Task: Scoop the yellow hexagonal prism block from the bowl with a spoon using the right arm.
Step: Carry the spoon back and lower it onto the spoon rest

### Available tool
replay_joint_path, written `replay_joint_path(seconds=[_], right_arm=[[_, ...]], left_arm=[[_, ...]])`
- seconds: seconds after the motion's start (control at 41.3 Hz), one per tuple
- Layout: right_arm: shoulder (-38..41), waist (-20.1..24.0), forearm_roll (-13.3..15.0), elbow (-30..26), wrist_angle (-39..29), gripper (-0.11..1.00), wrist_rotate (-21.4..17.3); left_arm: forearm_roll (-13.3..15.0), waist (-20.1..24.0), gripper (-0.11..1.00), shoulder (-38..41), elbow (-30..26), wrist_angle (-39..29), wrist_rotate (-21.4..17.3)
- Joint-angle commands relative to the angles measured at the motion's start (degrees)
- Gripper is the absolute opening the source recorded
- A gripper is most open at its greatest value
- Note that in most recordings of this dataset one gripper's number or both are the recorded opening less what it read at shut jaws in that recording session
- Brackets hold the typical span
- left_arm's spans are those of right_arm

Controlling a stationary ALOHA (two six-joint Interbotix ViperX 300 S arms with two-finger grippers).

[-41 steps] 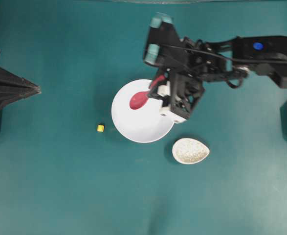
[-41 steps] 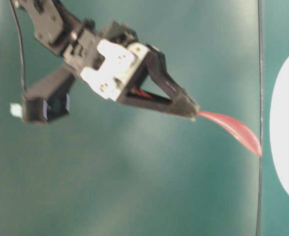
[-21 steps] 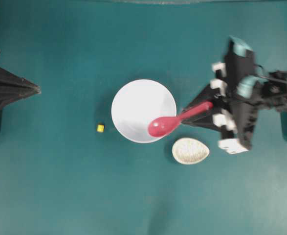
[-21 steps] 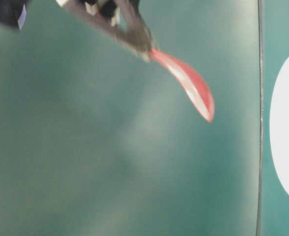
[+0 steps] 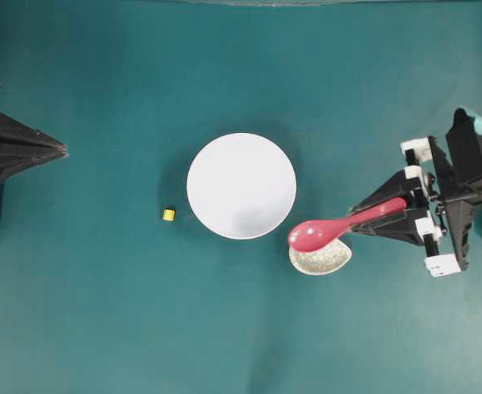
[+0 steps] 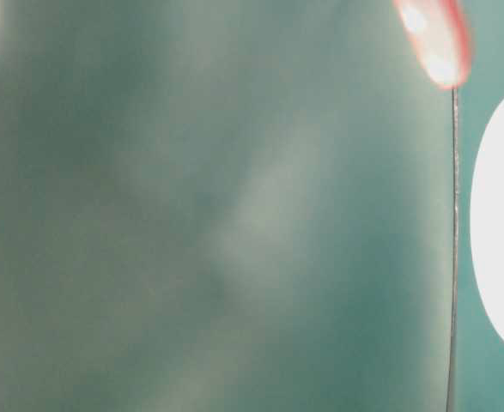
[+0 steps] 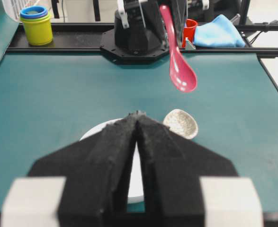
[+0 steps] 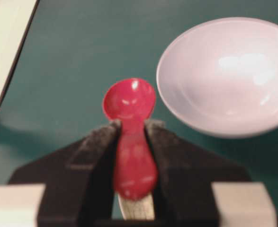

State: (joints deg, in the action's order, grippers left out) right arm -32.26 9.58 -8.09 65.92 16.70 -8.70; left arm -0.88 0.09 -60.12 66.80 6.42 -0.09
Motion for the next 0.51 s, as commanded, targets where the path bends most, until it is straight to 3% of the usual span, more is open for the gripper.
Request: replay_joint_path(seconds=[0.0,0.339,0.485], right_arm=[[0.97,0.88,-1.58,2.2,5.36,0.24,0.09],[11.78,9.49,-13.45,9.14,23.99,0.24,0.18],[17.67,12.04,-16.26,8.96,28.48,0.24,0.18]], left_arm=[[-0.09,0.0,0.06,0.26,-1.67,0.09,0.09],[-0.09,0.0,0.06,0.26,-1.67,-0.7,-0.09],[-0.09,0.0,0.06,0.26,-1.67,-0.7,0.0]])
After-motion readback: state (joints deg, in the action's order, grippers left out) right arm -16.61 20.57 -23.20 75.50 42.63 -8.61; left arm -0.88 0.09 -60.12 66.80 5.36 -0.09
